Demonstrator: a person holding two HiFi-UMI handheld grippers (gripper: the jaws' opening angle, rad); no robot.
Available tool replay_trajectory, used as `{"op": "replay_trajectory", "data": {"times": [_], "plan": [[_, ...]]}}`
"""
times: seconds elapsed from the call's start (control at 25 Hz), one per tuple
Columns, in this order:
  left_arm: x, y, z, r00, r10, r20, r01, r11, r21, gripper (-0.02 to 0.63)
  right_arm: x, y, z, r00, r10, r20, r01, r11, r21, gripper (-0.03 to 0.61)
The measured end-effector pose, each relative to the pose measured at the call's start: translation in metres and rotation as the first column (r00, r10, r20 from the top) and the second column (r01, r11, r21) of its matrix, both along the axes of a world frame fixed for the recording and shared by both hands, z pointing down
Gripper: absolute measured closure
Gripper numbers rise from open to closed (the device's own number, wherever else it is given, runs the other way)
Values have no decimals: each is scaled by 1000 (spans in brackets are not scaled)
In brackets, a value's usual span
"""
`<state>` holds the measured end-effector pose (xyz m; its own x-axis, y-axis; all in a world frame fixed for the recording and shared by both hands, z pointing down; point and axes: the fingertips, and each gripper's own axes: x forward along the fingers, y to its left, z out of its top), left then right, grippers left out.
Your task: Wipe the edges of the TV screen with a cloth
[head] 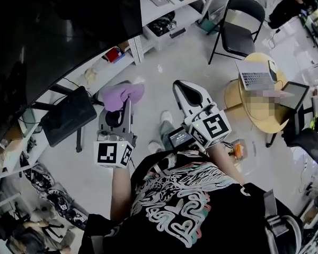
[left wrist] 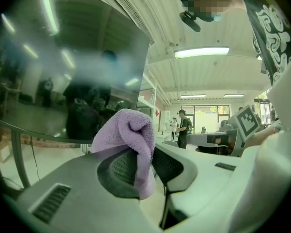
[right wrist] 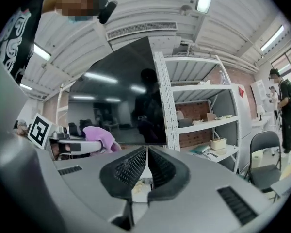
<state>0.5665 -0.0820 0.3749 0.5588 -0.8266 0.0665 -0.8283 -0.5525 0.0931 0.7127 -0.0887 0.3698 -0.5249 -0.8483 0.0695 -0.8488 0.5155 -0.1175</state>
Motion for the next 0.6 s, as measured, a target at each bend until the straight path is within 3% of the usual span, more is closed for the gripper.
{"op": "replay_trajectory", "data": {"times": [0.2, 0.6], "plan": [[13, 34, -2, 998, 52, 19, -52, 998, 37, 528, 9, 39, 1, 998, 29, -51, -29, 1000, 0, 545], [30, 58, -22, 996, 0, 90, -3, 999, 36, 528, 17, 51, -6, 997, -58, -58, 57, 998, -17, 546]]}}
